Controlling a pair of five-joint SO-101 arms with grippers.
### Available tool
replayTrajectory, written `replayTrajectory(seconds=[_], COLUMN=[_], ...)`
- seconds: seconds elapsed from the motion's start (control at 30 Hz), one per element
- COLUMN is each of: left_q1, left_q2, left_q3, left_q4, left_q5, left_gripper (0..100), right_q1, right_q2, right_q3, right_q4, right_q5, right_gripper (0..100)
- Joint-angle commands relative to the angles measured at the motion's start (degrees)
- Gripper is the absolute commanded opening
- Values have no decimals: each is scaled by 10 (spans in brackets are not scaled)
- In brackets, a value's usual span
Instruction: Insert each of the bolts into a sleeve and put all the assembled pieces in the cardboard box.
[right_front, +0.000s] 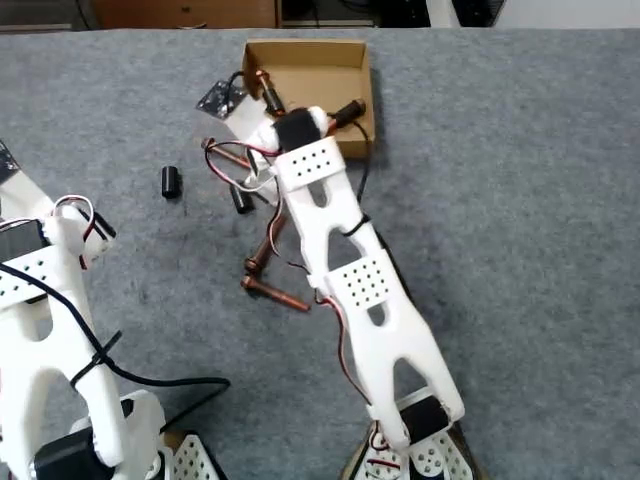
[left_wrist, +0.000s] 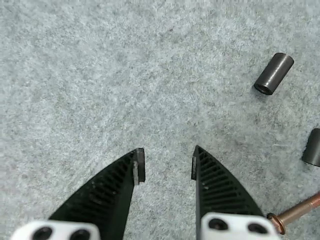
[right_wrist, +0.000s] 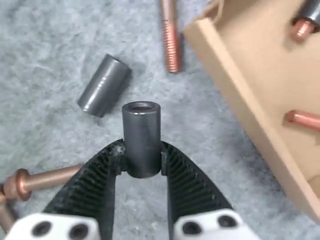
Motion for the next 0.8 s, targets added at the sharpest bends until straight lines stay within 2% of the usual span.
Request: replayTrajectory(seconds=[0.0, 0.07, 0.3, 0.4, 0.53, 0.63, 0.77], left_q1=[17, 28, 91, 142, 210, 230, 245], left_q2=[0, 1, 95, 182, 329, 445, 585], left_q3=[-49, -77, -232, -312, -435, -545, -703], left_q4=[29, 41, 40, 40, 41, 44, 66], left_q5=[1, 23, 178, 222, 242, 304, 375], left_gripper=[174, 202, 217, 217, 217, 217, 216], right_q1=[31, 46, 125, 164, 219, 243, 260], right_q2=[-83, -117, -231, -276, -344, -384, -403], right_q3=[-8, -3, -1, 19, 70, 129, 200], right_q4=[12, 12, 13, 13, 13, 12, 11], right_q5=[-1, -1, -21, -21, -45, -74, -73], right_gripper=[2, 2, 2, 2, 2, 2, 2])
